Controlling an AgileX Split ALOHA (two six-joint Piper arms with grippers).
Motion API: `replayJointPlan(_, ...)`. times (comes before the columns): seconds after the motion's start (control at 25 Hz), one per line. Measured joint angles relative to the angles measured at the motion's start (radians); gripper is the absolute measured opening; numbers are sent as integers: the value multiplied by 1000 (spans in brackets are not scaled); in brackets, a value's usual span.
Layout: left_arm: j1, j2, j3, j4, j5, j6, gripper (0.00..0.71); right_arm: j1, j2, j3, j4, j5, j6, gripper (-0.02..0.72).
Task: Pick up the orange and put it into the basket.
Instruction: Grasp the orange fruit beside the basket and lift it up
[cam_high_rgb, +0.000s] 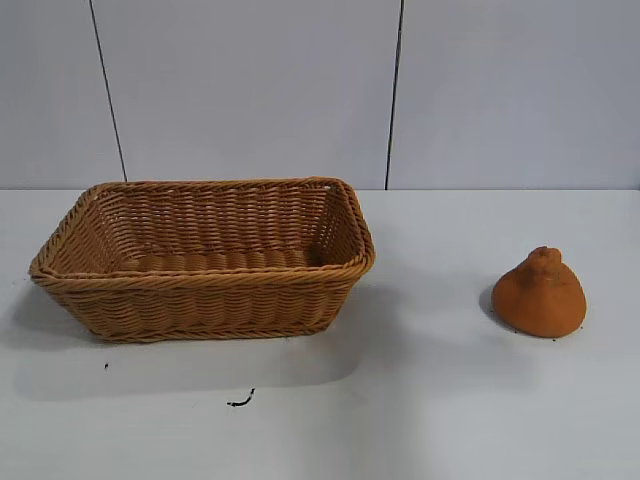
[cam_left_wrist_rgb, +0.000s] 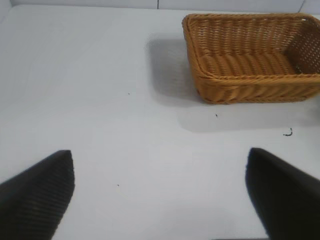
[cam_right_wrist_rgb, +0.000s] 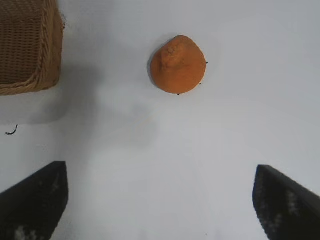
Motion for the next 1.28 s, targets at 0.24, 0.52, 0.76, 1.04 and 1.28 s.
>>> replayJointPlan(0.24, 0, 0, 0, 0, 0, 0, 666, 0, 269, -171, 5, -1, 0, 694)
replayJointPlan(0.52, 0, 0, 0, 0, 0, 0, 666, 15, 465, -194, 13, -2, 0, 694)
replayJointPlan(0.76, 0, 0, 0, 0, 0, 0, 666, 20, 556, -195, -6, -21, 10, 694)
replayJointPlan(1.04, 0, 0, 0, 0, 0, 0, 666, 20, 567, -213, -41, 5, 30, 127)
replayJointPlan(1.28, 0, 0, 0, 0, 0, 0, 666, 20, 544, -320, -43, 112, 30, 52)
